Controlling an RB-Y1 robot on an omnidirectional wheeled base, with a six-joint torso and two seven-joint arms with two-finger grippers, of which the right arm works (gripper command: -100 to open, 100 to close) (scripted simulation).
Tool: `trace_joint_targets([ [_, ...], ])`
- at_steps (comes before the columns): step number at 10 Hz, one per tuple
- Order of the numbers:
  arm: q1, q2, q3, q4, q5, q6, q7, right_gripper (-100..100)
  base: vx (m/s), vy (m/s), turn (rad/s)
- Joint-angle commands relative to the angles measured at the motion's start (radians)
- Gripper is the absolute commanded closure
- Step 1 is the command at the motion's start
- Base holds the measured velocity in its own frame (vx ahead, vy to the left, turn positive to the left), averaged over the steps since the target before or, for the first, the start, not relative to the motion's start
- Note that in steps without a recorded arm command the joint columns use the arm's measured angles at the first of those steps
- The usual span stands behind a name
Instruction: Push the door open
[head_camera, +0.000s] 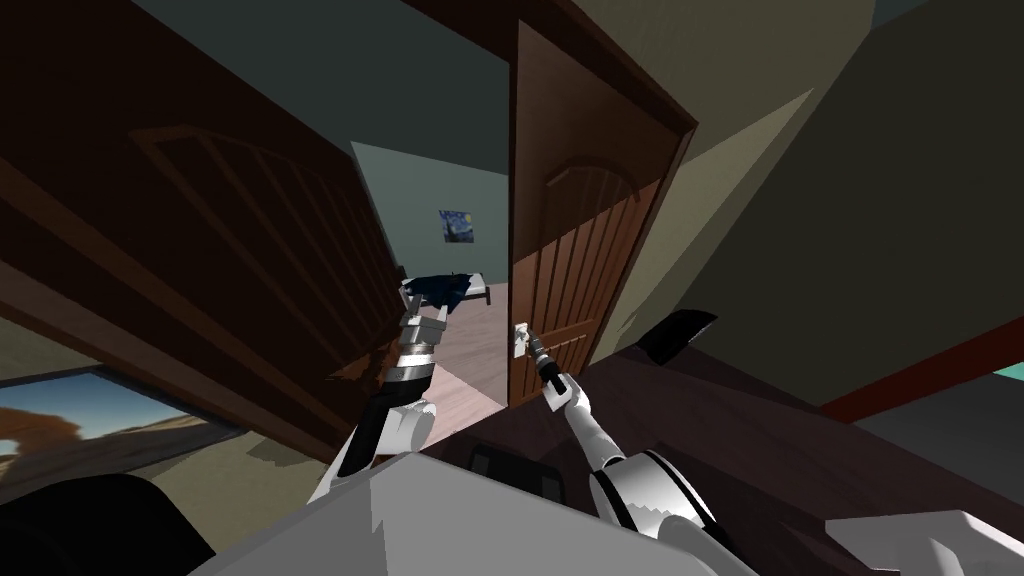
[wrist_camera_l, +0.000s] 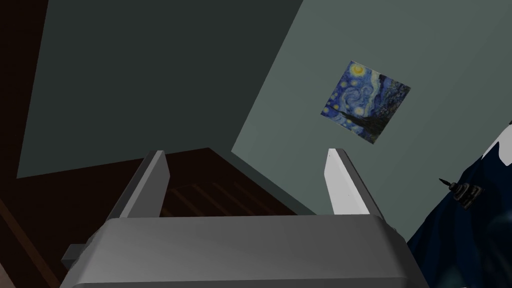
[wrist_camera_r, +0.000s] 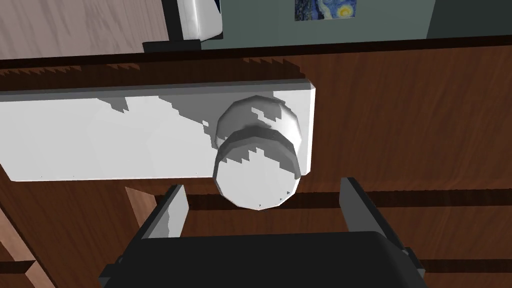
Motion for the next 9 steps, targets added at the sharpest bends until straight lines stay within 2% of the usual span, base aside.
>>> trace_joint_targets([
  [1,-0.001,0.03,-0.003,0.002,-0.002,-0.001,0.002,-100,0.17,0.09,0.02],
  [4,-0.008,0.031,-0.006,0.014,-0.004,-0.008,0.006,-100,0.052,0.023,0.001],
  [5,-0.008,0.031,-0.006,0.014,-0.004,-0.008,0.006,100,0.0,0.0,0.0],
  [9,-0.008,0.031,-0.006,0.014,-0.004,-0.008,0.006,100,0.0,0.0,0.0],
])
